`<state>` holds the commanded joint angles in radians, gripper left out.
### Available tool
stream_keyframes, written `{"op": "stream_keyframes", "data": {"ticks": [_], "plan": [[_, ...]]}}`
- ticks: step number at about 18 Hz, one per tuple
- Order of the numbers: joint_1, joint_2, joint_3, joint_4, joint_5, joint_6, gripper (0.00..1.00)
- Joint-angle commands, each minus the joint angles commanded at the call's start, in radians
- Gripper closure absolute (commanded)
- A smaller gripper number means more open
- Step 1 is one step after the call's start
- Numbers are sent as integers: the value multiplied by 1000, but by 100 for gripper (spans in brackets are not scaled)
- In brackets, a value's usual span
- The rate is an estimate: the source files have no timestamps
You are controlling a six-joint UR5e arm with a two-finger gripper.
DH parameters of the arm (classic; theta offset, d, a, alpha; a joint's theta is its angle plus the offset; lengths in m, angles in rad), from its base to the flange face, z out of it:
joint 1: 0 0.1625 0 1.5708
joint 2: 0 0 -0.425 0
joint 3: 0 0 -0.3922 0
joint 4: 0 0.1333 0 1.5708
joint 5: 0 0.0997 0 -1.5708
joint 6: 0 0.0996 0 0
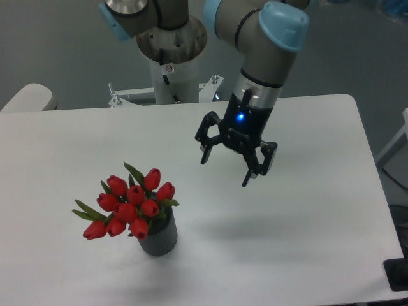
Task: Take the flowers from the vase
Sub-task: 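Move the open gripper toward the red tulip stems above the vase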
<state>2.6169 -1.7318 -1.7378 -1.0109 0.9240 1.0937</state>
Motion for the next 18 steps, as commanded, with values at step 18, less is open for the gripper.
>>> {"op": "stream_keyframes", "data": {"ticks": [18], "plan": [[-69, -100, -101, 265, -238, 11, 0]]}}
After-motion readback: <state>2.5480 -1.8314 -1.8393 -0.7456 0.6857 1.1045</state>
